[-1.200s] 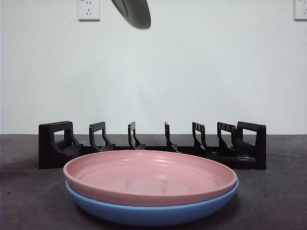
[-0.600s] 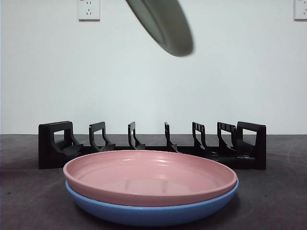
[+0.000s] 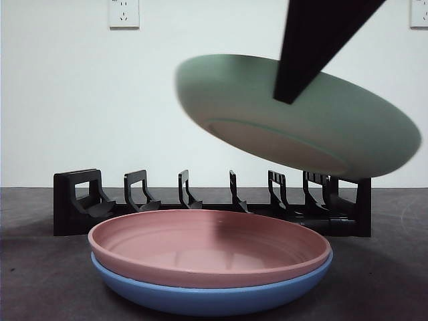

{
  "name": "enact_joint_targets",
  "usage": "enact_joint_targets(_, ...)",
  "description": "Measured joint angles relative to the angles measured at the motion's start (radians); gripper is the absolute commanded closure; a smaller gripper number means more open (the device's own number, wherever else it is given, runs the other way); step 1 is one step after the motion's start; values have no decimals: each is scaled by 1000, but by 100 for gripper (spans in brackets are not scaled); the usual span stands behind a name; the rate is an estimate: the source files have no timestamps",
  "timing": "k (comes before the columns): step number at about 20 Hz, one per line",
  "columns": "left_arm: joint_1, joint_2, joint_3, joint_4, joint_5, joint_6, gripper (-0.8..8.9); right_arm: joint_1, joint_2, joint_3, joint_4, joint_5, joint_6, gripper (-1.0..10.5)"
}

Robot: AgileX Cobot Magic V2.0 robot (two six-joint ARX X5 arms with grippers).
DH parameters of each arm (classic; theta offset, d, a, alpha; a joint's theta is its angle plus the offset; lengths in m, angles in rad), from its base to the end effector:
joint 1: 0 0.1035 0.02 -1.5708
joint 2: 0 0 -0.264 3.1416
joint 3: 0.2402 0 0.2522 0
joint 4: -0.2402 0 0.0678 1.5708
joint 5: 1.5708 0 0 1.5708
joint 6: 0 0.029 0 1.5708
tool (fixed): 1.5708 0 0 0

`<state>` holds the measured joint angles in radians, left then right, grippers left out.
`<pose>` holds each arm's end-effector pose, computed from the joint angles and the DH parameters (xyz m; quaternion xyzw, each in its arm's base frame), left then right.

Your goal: Place the plate

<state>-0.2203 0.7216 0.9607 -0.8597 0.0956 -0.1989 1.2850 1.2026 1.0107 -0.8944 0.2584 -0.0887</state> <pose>0.1206 -0.0298 0.3380 -0.0744 0.3181 -0.1188 0.9376 0.0696 0.2104 0.2772 -0.3931 0.3514 0.4364 0.7291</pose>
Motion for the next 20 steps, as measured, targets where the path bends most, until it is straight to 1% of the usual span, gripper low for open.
enact_joint_targets(7, 0, 0, 0, 0, 0, 0, 470, 30, 121, 0, 31, -5, -115, 933)
enact_joint_targets(10, 0, 0, 0, 0, 0, 0, 470, 31, 158, 0, 51, -27, -164, 933)
enact_joint_targets(14, 0, 0, 0, 3, 0, 0, 469, 31, 202, 0, 72, -31, -216, 932)
enact_joint_targets(18, 0, 5, 0, 3, 0, 0, 470, 31, 228, 0, 80, -74, -262, 932)
enact_joint_targets(20, 0, 5, 0, 3, 0, 0, 469, 31, 237, 0, 94, -80, -283, 932)
